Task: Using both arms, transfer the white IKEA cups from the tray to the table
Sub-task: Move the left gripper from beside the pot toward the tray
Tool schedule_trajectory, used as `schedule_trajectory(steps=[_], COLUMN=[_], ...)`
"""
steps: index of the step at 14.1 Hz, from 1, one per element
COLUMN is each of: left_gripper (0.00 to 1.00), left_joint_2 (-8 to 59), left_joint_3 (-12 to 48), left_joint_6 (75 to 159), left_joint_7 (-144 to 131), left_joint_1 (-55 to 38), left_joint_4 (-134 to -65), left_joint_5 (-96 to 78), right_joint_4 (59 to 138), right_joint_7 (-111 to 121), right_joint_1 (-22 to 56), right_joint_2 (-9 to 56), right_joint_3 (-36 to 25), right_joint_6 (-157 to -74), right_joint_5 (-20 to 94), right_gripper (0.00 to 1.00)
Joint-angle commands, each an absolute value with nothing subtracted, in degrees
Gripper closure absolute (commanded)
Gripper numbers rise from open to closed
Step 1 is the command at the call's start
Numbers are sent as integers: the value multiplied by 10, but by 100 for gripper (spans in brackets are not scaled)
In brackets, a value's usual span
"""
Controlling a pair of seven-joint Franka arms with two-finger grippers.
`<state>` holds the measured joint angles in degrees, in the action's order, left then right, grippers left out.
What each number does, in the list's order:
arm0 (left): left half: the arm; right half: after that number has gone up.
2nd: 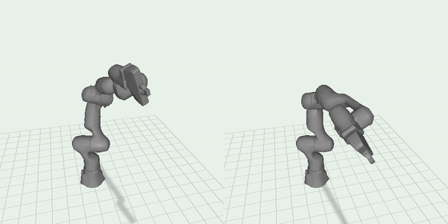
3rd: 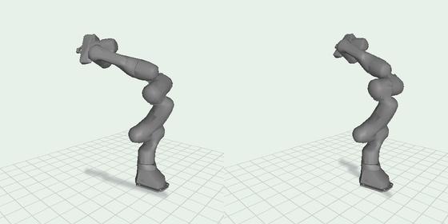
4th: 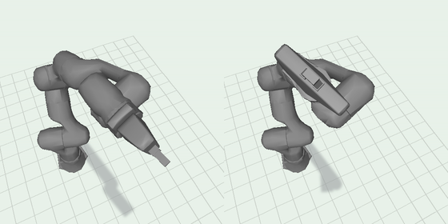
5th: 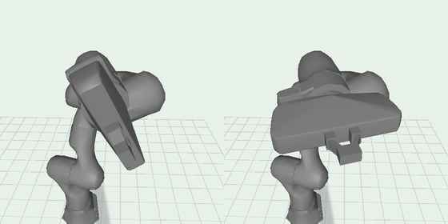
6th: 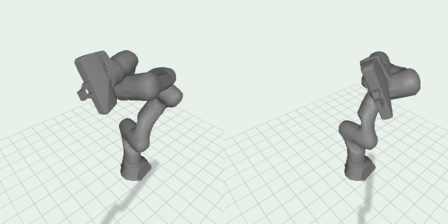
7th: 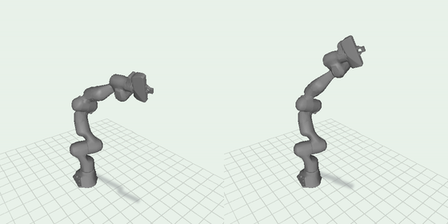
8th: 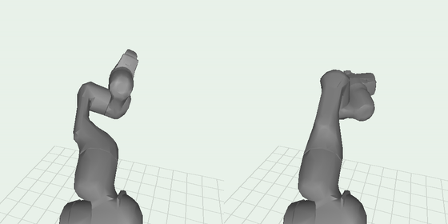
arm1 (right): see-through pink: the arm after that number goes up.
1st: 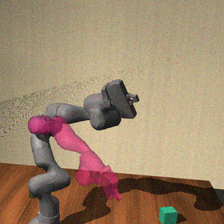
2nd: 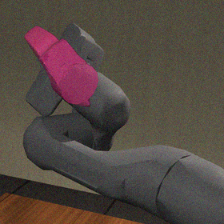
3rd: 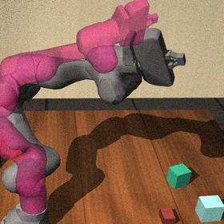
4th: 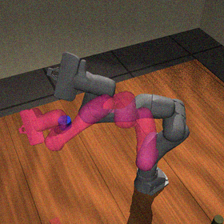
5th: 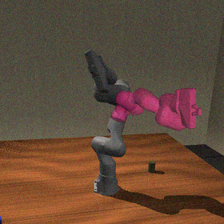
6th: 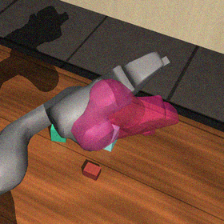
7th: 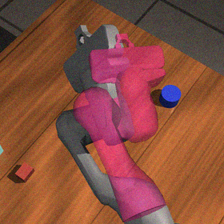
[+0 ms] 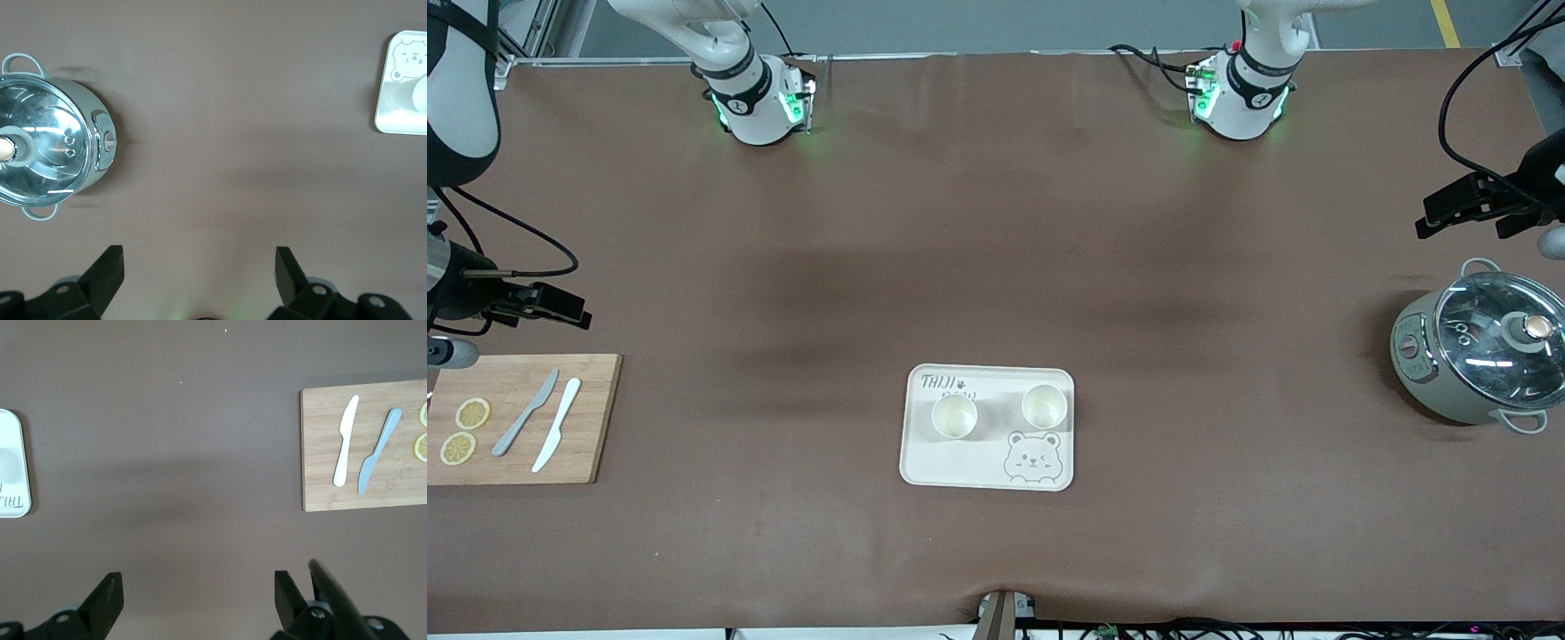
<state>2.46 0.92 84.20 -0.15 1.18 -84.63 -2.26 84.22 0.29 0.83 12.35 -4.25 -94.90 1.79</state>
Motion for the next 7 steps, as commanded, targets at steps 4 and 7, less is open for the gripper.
schedule_trajectory(steps=[4, 7], left_gripper=[0, 0], left_joint_2=[24, 25], left_joint_3=[9, 9], left_joint_6=[835, 830], left_joint_7=[9, 10], left_joint_1=[18, 21], left_joint_4=[-841, -843], left_joint_5=[-31, -30], right_joint_4=[844, 844], right_joint_7=[9, 9], right_joint_1=[2, 2], right_joint_2=[116, 116], right_joint_3=[-37, -37], right_joint_6=[-942, -942], right_joint_5=[24, 24], right_gripper=[0, 0])
